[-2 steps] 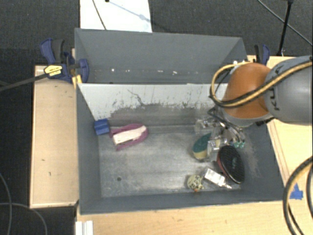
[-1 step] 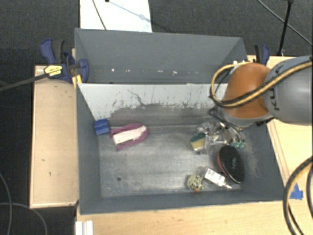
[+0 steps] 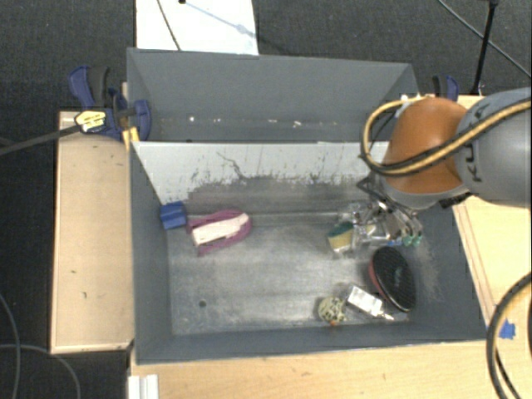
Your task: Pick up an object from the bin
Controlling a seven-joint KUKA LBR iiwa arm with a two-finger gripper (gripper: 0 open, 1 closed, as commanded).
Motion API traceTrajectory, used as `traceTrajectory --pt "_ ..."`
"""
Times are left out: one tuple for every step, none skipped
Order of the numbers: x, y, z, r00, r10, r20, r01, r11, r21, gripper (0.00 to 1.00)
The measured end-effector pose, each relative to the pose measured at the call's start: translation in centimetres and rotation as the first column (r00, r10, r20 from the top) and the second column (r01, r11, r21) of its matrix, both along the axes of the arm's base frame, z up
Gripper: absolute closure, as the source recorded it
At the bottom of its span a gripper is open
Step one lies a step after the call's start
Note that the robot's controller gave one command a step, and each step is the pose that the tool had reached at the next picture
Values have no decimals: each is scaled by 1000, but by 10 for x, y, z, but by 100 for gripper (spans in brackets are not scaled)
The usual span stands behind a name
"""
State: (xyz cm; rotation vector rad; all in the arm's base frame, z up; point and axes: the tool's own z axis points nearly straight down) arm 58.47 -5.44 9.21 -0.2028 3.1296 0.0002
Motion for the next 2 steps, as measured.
traceTrajectory --pt "1 0 2 1000 1 0 -1 1000 0 100" --pt "4 0 100 1000 -1 7 1 1000 -1 100"
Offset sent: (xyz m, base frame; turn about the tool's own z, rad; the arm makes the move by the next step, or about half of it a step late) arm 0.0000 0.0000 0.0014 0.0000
